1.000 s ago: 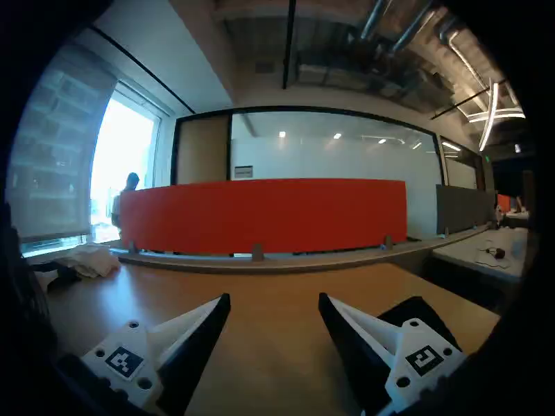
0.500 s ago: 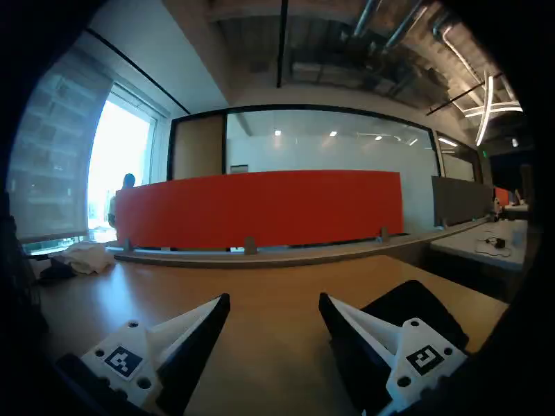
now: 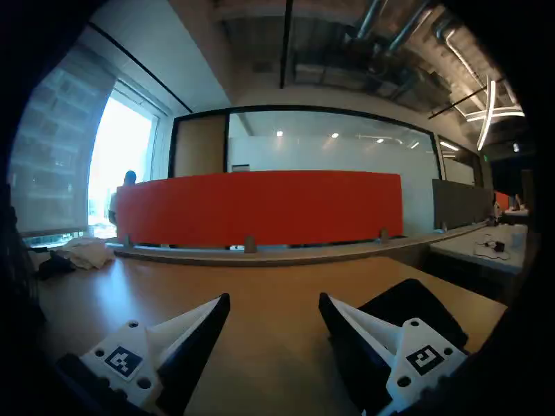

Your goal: Fold towel

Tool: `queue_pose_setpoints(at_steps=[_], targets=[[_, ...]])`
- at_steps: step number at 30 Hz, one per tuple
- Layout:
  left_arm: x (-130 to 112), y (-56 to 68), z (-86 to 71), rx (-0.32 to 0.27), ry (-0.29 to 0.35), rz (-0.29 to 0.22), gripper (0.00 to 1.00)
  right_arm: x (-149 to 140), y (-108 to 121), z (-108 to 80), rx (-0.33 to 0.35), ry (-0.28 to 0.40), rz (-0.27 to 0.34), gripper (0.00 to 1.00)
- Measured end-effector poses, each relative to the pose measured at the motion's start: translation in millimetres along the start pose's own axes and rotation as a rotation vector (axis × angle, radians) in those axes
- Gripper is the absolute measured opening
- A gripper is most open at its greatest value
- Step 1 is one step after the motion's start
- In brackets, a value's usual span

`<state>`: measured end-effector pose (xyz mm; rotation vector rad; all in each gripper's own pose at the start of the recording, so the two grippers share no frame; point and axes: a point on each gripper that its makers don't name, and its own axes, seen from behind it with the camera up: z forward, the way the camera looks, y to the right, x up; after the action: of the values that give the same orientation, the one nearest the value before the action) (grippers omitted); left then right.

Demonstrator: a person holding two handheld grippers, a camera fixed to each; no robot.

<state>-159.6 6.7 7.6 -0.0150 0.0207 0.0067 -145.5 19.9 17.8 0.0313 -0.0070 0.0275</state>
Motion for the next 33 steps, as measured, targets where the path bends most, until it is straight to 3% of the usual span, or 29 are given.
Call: queue_pose_setpoints(at_steps=[33], targets=[[-0.2,0.0,-0.1,0.0,0.0,0.0,0.94,1.0,-7.2,-0.6,0.004,-0.002,-0.017,1.0]])
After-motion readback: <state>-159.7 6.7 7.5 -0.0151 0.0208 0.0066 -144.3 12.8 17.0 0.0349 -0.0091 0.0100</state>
